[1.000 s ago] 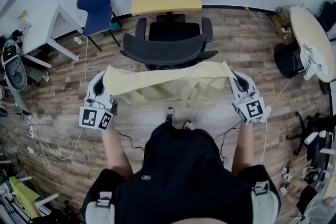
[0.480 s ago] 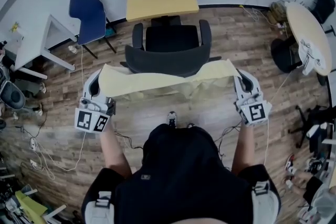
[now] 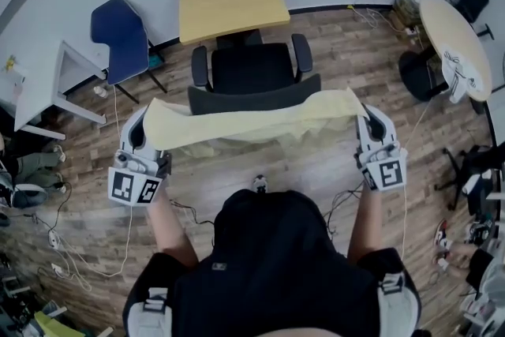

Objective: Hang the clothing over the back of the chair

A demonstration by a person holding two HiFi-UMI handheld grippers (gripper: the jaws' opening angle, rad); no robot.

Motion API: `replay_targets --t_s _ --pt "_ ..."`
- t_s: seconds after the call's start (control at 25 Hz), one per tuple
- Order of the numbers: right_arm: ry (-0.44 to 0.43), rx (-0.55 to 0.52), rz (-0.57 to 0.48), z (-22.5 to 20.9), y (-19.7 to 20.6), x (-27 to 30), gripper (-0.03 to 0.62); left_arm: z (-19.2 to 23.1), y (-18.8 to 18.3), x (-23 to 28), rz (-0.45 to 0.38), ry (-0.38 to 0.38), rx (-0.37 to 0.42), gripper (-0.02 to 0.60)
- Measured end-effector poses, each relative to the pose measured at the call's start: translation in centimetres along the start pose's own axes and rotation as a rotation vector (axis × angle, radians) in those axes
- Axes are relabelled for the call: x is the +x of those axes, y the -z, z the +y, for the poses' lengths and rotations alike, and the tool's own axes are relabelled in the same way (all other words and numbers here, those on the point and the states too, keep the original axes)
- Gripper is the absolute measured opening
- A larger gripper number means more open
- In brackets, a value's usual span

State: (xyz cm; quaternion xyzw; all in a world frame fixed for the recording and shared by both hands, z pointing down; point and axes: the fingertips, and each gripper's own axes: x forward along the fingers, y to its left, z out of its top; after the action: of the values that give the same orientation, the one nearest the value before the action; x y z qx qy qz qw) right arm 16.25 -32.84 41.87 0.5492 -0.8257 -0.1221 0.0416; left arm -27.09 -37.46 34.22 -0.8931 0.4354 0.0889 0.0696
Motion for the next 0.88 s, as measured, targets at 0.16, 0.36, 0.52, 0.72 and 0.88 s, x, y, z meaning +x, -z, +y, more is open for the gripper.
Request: replay_targets --t_s 0.16,0.36,0.52,0.72,0.88 --pt "0.03 -0.024 0.027 -0.4 0.5 0.5 0.002 0.9 -0.2 1.3 -0.019 0.031 -0.002 0.003" --pt "0.055 -0.037 0.053 -0.3 0.5 1.4 0.002 2.3 -0.5 2.3 -0.054 0.066 -0.026 0.003" --pt "0.058 -0.021 0.072 0.1 0.6 2.5 0.002 3.2 -0.1 3.5 -0.046 0.085 -0.022 0.003" --pt "0.093 0.002 0.087 -0.6 1.6 2.9 0.002 3.3 1.2 5.1 -0.004 0.098 -0.008 0.003" --pt "0.137 0.013 0.088 -1.7 2.1 3.5 0.002 3.0 2.1 6.0 0.037 0.12 0.012 0.003"
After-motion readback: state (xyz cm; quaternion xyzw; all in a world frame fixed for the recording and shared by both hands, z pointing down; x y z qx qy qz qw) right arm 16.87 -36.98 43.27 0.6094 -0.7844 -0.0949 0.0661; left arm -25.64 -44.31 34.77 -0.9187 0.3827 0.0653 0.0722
